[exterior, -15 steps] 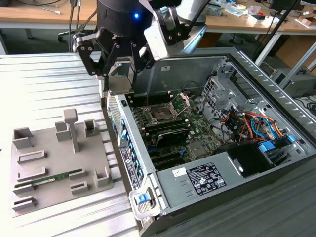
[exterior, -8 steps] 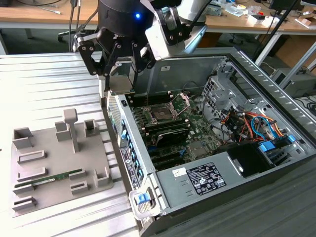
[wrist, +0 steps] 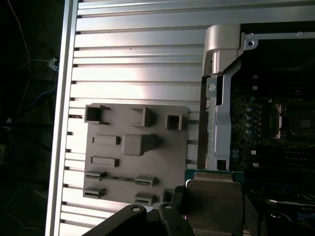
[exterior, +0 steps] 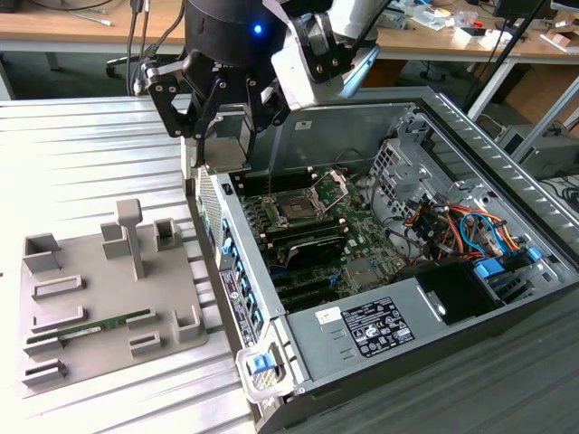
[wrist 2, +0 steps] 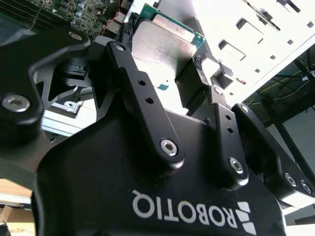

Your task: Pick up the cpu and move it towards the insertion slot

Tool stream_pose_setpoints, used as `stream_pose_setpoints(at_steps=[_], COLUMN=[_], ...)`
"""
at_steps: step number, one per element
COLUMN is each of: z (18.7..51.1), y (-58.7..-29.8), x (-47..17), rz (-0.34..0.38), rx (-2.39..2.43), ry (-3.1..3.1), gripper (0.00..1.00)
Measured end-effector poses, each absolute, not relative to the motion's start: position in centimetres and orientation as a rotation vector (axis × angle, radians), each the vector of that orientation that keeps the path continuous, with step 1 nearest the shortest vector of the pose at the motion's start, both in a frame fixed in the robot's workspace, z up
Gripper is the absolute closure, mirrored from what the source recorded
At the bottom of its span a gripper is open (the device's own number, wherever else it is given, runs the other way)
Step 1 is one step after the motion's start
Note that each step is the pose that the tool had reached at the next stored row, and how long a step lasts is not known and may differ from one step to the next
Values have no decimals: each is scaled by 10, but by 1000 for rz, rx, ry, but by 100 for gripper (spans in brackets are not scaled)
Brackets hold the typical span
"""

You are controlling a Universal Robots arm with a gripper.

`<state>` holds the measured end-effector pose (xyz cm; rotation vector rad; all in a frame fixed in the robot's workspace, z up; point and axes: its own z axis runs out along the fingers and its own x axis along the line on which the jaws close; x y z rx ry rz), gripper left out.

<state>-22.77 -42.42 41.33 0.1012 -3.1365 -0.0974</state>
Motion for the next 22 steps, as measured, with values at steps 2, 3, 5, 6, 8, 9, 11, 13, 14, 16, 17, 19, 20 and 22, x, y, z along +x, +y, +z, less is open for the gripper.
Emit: stream_pose_setpoints(at_steps=[2,3,5,6,8,9,11,13,14,16,17,19,20,22], z=[413,413,413,413,413,413,413,413,413,413,413,413,413,413], y=[-424,-424,-424,-424,-424,-424,-424,-424,-424,-424,-424,-424,-424,-424], x=[-227,-227,-225,-225,-224,-223,-222,-221,-221,-220,-219,-219,-219,-218], rz=[-97,-97,-97,-97,-97,-97,-97,-97,-97,-97,-97,-97,-97,-97], rx=[101,101,101,101,101,101,101,101,101,101,101,101,101,101], ry=[-3136,-3136,-3136,-3136,-3136,-3136,-3136,-3136,-3136,-3136,-3136,-3136,-3136,-3136], gripper=[45,45,45,45,45,45,45,45,45,45,45,45,45,45])
